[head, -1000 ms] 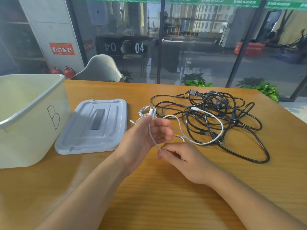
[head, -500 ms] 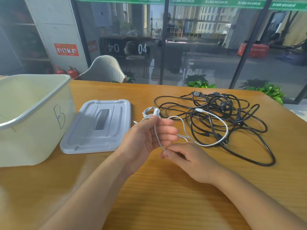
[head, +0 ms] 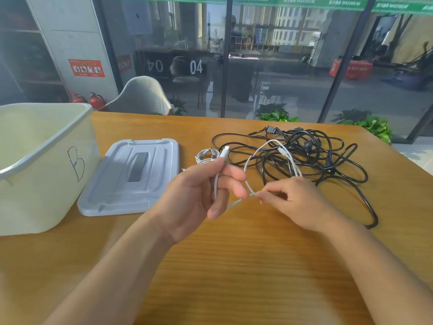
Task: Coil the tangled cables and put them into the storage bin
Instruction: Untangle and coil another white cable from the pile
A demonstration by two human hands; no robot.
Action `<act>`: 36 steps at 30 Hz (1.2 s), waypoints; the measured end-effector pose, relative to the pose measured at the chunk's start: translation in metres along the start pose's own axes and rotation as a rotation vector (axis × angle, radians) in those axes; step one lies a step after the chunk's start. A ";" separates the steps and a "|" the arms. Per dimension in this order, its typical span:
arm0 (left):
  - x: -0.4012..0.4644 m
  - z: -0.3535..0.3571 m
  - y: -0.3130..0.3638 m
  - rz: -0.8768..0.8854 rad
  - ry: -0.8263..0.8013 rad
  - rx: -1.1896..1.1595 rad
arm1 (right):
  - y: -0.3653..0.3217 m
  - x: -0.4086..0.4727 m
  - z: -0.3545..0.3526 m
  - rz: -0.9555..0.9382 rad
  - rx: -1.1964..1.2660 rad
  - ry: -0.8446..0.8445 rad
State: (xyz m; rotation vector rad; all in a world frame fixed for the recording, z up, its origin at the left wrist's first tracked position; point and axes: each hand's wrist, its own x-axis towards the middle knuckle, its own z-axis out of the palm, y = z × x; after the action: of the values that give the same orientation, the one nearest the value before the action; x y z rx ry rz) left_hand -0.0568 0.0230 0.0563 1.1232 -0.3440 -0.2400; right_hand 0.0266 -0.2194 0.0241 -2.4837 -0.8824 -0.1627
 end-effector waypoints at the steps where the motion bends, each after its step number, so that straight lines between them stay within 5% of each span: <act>1: 0.000 0.003 0.000 0.006 -0.023 -0.013 | -0.003 -0.001 0.004 0.011 -0.016 -0.022; 8: 0.000 0.010 -0.006 -0.001 -0.111 -0.086 | -0.018 0.006 0.021 0.001 -0.078 0.012; 18: 0.011 0.002 -0.042 -0.231 0.087 0.407 | -0.026 0.000 0.011 0.149 -0.080 0.477; 21: 0.015 0.001 -0.047 -0.198 0.214 0.436 | -0.040 -0.006 0.015 0.087 0.114 0.401; 26: 0.014 -0.009 -0.042 -0.120 0.308 0.281 | -0.061 -0.015 0.025 0.009 0.452 -0.023; 30: 0.013 -0.002 -0.047 -0.113 0.208 0.272 | -0.062 -0.014 0.027 0.025 0.422 0.054; 36: 0.015 -0.005 -0.049 -0.077 0.222 0.329 | -0.066 -0.013 0.025 0.167 0.738 0.007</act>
State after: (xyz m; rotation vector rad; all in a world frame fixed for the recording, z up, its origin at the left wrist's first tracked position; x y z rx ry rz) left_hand -0.0414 0.0018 0.0121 1.4750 -0.1451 -0.1261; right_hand -0.0253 -0.1702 0.0258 -1.8440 -0.5812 0.1839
